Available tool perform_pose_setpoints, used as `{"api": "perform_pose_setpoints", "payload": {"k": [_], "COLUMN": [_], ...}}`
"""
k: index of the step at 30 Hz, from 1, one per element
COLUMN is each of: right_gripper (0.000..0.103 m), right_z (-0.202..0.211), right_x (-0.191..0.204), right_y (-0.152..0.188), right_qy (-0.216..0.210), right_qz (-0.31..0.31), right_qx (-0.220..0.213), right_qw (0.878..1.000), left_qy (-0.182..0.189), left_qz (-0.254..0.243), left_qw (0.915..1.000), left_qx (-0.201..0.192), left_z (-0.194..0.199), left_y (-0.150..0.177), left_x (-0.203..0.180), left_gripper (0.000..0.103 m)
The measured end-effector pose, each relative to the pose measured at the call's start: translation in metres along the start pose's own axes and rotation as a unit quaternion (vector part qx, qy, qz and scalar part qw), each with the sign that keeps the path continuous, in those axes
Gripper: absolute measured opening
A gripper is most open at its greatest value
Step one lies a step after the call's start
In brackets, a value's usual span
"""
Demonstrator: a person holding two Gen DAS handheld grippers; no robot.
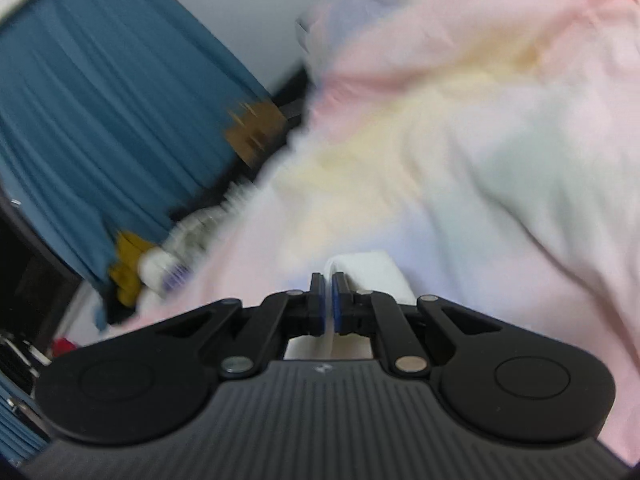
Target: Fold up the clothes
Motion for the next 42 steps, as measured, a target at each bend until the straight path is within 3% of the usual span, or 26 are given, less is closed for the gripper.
{"api": "perform_pose_setpoints", "payload": {"k": [2,5,7,9,12,13,14,16,20,25,29,33,35,38,42], "right_gripper": [0.005,0.006,0.008,0.01,0.028,0.041,0.055,0.069,0.073,0.075,0.075,0.075,0.073,0.073,0.074], "right_z": [-0.004,-0.002,0.007,0.019,0.037,0.045,0.052,0.064,0.098,0.134,0.147,0.145,0.141,0.135,0.121], "right_x": [-0.013,-0.004,0.002,0.007,0.016,0.02,0.023,0.039,0.076,0.117,0.149,0.176,0.184,0.185,0.181], "right_y": [0.013,0.021,0.022,0.021,0.016,0.013,0.008,0.003,-0.002,0.006,0.036,0.081,0.097,0.109,0.121], "right_qy": [0.028,0.042,0.051,0.062,0.082,0.081,0.079,0.069,0.03,-0.033,-0.092,-0.136,-0.147,-0.146,-0.138], "right_qz": [0.009,0.062,0.055,0.034,0.027,0.025,0.027,0.049,0.105,0.143,0.148,0.189,0.215,0.23,0.224], "right_qx": [0.029,0.044,0.034,0.018,0.005,-0.001,-0.008,-0.016,-0.029,-0.02,0.03,0.088,0.107,0.113,0.123], "right_qw": [0.999,0.996,0.997,0.997,0.996,0.996,0.997,0.996,0.994,0.989,0.984,0.969,0.96,0.956,0.957], "left_qy": [-0.015,-0.015,-0.018,-0.037,-0.065,-0.073,-0.081,-0.096,-0.115,-0.107,-0.08,-0.054,-0.056,-0.071,-0.113], "left_qz": [0.008,0.003,-0.001,-0.015,-0.032,-0.039,-0.046,-0.056,-0.095,-0.099,-0.137,-0.171,-0.195,-0.217,-0.208], "left_qw": [0.9997,0.9999,0.9997,0.9987,0.9961,0.9947,0.9932,0.9895,0.9781,0.9737,0.9683,0.9627,0.9591,0.9563,0.9628], "left_qx": [0.02,0.0,-0.017,-0.03,-0.052,-0.061,-0.07,-0.093,-0.145,-0.175,-0.193,-0.202,-0.198,-0.183,-0.13], "left_z": [-0.016,-0.011,-0.002,0.006,0.025,0.035,0.044,0.06,0.084,0.094,0.068,0.015,-0.021,-0.083,-0.172], "left_y": [0.019,0.02,0.017,0.014,0.011,0.012,0.012,0.008,-0.004,-0.023,-0.046,-0.086,-0.111,-0.15,-0.201], "left_x": [0.003,0.0,-0.008,-0.013,-0.022,-0.027,-0.031,-0.042,-0.076,-0.117,-0.179,-0.258,-0.3,-0.36,-0.413], "left_gripper": [0.023,0.026,0.031,0.045,0.057,0.059,0.064,0.071,0.086,0.088,0.093,0.097,0.097,0.098,0.098]}}
Point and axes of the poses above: each gripper's, at about its wrist camera, not at the fingertips, and z roughly against the way its jaws point, x to its left, y to its underside, the point moved 8 cm from there along -z, roughly the way its jaws point, and after that the axes turned 14 degrees about -y, right-handed, at the moved point
